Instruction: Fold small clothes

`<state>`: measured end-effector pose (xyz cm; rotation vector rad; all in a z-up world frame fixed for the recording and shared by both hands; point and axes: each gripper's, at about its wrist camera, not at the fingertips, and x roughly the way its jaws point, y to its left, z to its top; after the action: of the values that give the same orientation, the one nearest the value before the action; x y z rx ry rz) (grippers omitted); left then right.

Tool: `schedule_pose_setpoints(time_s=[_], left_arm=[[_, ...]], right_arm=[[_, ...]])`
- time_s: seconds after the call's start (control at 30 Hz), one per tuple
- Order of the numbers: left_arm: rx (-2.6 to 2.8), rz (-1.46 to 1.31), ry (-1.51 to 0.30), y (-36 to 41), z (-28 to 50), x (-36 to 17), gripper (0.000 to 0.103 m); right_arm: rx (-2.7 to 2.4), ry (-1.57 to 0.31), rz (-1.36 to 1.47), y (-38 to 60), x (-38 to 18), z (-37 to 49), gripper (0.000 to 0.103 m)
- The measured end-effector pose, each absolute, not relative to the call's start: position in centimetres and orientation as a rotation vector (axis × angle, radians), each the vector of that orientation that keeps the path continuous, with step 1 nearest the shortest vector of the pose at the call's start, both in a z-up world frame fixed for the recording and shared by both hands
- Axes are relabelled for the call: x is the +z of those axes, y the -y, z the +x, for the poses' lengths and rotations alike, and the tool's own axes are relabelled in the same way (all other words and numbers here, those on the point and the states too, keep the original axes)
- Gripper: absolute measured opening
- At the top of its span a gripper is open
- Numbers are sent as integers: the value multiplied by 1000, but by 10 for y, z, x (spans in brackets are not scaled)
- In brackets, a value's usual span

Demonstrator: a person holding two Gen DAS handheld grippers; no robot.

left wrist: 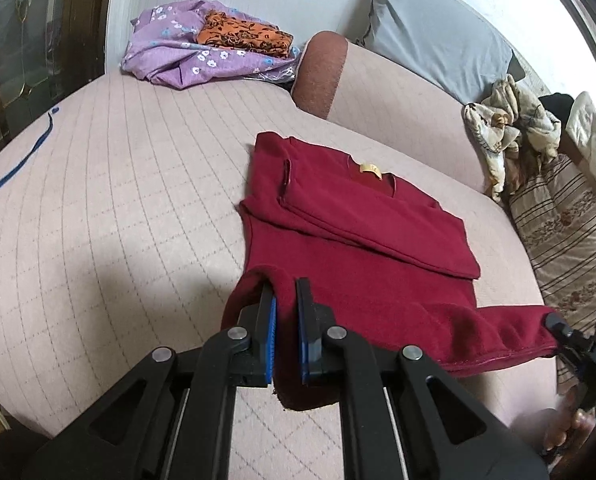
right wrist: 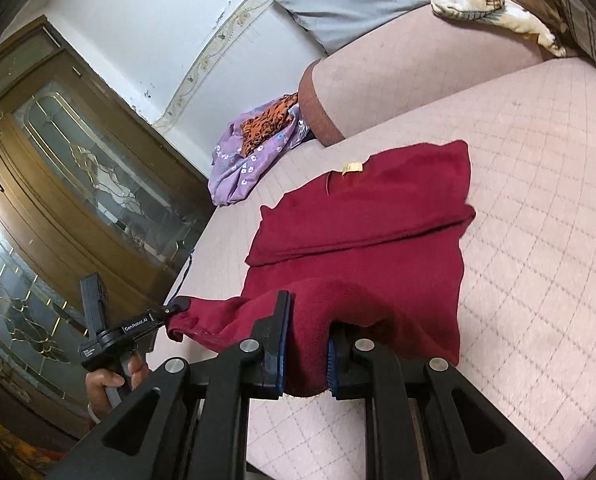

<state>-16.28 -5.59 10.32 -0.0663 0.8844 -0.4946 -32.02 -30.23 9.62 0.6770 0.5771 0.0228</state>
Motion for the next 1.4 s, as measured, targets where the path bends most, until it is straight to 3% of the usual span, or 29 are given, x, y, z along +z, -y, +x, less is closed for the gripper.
schedule_pose_setpoints(time_s=[1.4], left_arm=[[-451, 93, -817, 149, -63, 112, 7]], right_arm=[[-76, -628, 563, 377, 105, -200, 14]])
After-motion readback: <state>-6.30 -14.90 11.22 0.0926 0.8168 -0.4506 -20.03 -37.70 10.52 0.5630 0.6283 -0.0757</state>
